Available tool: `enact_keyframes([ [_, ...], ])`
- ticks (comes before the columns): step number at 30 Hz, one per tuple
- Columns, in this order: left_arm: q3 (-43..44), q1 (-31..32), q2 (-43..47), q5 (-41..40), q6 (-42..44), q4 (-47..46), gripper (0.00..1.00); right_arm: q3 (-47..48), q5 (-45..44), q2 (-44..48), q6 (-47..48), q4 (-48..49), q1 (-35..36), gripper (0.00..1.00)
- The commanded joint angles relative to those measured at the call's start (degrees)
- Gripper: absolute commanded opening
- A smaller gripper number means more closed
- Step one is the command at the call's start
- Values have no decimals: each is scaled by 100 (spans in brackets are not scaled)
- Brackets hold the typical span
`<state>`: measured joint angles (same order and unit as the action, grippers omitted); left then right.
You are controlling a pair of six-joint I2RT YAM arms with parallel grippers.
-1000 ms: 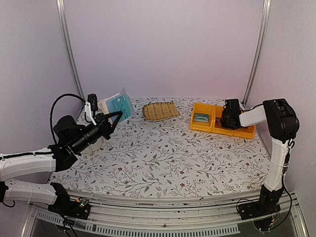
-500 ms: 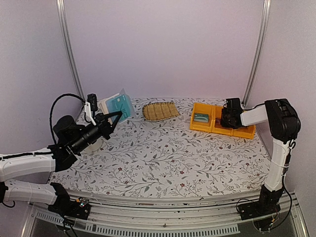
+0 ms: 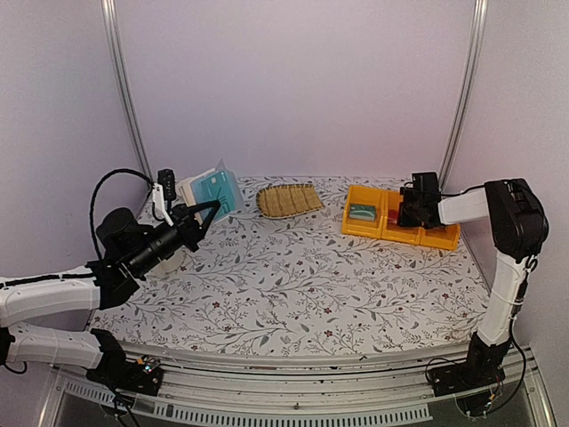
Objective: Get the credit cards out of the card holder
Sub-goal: Place the credit card in the card box, then adjust the card slot in the card holder.
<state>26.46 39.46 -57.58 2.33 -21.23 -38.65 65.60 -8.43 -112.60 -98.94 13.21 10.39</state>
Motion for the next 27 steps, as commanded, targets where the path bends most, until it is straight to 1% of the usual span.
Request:
enact_keyframes([
  [1, 8, -80, 94, 22, -12, -42, 0, -102, -15, 552, 640, 128, -48, 71],
  [5, 88, -79, -3, 175, -5, 6, 0, -94, 411, 1046, 2037, 721, -28, 72],
  [8, 176, -79, -115, 268, -11, 23, 0, -45, 1189, 1427, 3454, 1367, 33, 72],
  [9, 209, -81, -152, 292, -28, 23, 0, 28, 1425, 1624, 4134, 1401, 102, 72],
  [12, 306, -79, -250, 363, -60, 1, 0, 320, 2313, 1986, 5528, 1348, 495, 71],
  [13, 341, -80, -290, 398, -69, -5, 0, 570, 2687, 2069, 6131, 1284, 665, 71],
  [14, 383, -72, -323, 438, -78, 4, 0, 750, 3085, 2142, 6569, 1175, 859, 71],
  [15, 431, -72, -368, 477, -88, 18, 0, 956, 3394, 2175, 6894, 968, 1200, 71],
  [16, 472, -70, -413, 513, -103, 24, 0, 1180, 3680, 2175, 7456, 701, 1509, 71],
  [19, 587, -61, -526, 517, -167, 71, 0, 1990, 4299, 2020, 8625, -519, 2524, 71],
  [21, 674, -44, -579, 377, -245, 171, 0, 2342, 4664, 1946, 9685, -1198, 3199, 70],
  [23, 750, -37, -630, 151, -311, 336, 0, 2416, 5384, 1924, 10311, -1312, 3605, 69],
  [24, 786, -29, -654, 72, -331, 415, 0, 2414, 5886, 1895, 10360, -1220, 3707, 69],
  [25, 809, -27, -676, 25, -351, 487, 0, 2395, 6358, 1840, 10322, -1026, 3776, 69],
  [27, 838, -14, -724, 27, -390, 488, 0, 2436, 6770, 1662, 9975, -715, 3892, 67],
])
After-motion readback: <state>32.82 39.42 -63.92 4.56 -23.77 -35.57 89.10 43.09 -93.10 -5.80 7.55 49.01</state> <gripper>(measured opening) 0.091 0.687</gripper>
